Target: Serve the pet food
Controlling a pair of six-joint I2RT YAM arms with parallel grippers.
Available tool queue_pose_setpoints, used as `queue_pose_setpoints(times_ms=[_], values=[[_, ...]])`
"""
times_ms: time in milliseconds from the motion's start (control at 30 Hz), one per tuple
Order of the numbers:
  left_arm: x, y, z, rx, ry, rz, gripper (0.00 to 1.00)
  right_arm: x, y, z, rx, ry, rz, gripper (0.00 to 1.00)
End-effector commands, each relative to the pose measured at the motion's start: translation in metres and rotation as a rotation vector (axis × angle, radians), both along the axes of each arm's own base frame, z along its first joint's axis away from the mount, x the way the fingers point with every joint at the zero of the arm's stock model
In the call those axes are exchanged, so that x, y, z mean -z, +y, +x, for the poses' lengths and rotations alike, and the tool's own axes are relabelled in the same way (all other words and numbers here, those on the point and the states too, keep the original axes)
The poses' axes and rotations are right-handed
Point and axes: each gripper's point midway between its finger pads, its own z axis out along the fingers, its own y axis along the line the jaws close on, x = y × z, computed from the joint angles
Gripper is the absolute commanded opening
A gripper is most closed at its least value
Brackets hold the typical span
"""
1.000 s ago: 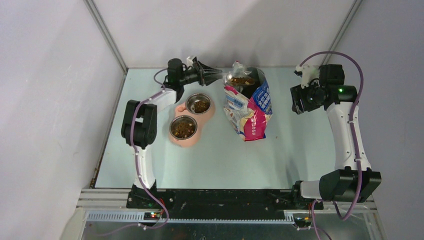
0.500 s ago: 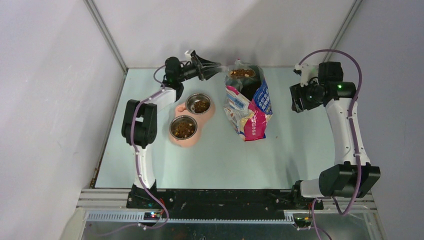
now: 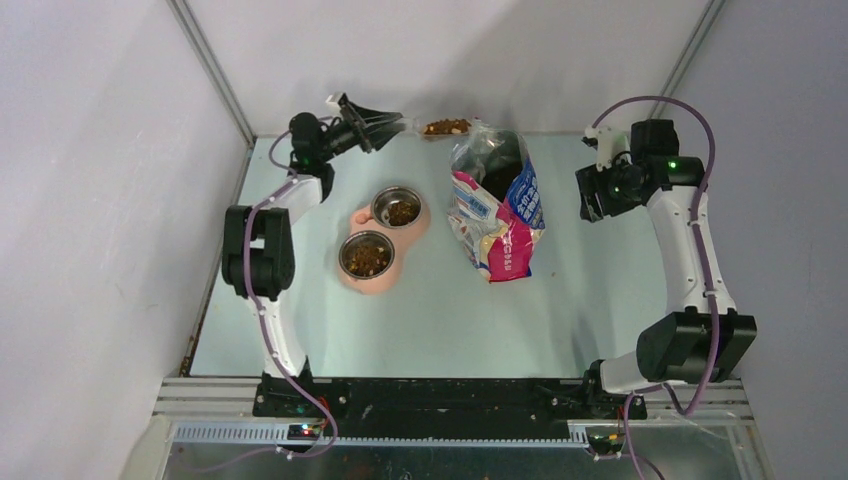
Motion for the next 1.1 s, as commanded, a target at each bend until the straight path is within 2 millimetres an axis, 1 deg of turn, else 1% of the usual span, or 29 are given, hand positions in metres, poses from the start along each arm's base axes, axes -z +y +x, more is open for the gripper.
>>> queue_pose_setpoints(times_ms=[0,100,167,200,233,367,467,500,533,567,600,633,767,933,1067], values=[[-0.038,0.032,-0.014,-0.042,-0.117,-0.013,0.0,-0.014,0.002,0.017,-0.02,-0.061,-0.014,0.6],[-0.033,0.05,-0.009,-0.081,-0.123,0.002,0.0,-0.016,0.004,0.021,-0.026,-0.067,-0.013,0.6],[-0.028,0.074,-0.002,-0.128,-0.124,0.021,0.0,-0.016,0.005,0.024,-0.032,-0.069,-0.013,0.6],[-0.026,0.079,-0.001,-0.137,-0.121,0.026,0.0,-0.015,0.005,0.025,-0.033,-0.068,-0.013,0.6],[-0.021,0.088,0.0,-0.157,-0.117,0.032,0.0,-0.015,0.006,0.025,-0.035,-0.069,-0.013,0.6],[-0.006,0.112,0.001,-0.203,-0.096,0.05,0.0,-0.013,0.006,0.027,-0.035,-0.066,-0.01,0.6],[0.005,0.125,-0.002,-0.231,-0.096,0.065,0.0,-0.01,0.007,0.028,-0.035,-0.061,-0.006,0.6],[0.012,0.132,-0.003,-0.245,-0.083,0.068,0.0,-0.01,0.007,0.028,-0.035,-0.061,-0.005,0.6],[0.021,0.134,-0.005,-0.251,-0.063,0.071,0.0,-0.009,0.007,0.028,-0.036,-0.061,-0.005,0.6],[0.023,0.139,-0.006,-0.264,-0.062,0.073,0.0,-0.009,0.007,0.029,-0.036,-0.061,-0.006,0.6],[0.031,0.141,-0.008,-0.27,-0.046,0.077,0.0,-0.009,0.007,0.03,-0.036,-0.061,-0.007,0.6],[0.032,0.146,-0.01,-0.281,-0.049,0.079,0.0,-0.009,0.007,0.03,-0.037,-0.063,-0.007,0.6],[0.046,0.155,-0.013,-0.305,-0.033,0.095,0.0,-0.008,0.008,0.033,-0.037,-0.061,0.004,0.6],[0.064,0.162,-0.015,-0.322,-0.012,0.132,0.0,-0.007,0.009,0.034,-0.039,-0.062,0.01,0.6],[0.079,0.161,-0.019,-0.312,0.01,0.179,0.0,-0.007,0.009,0.033,-0.043,-0.065,0.012,0.6]])
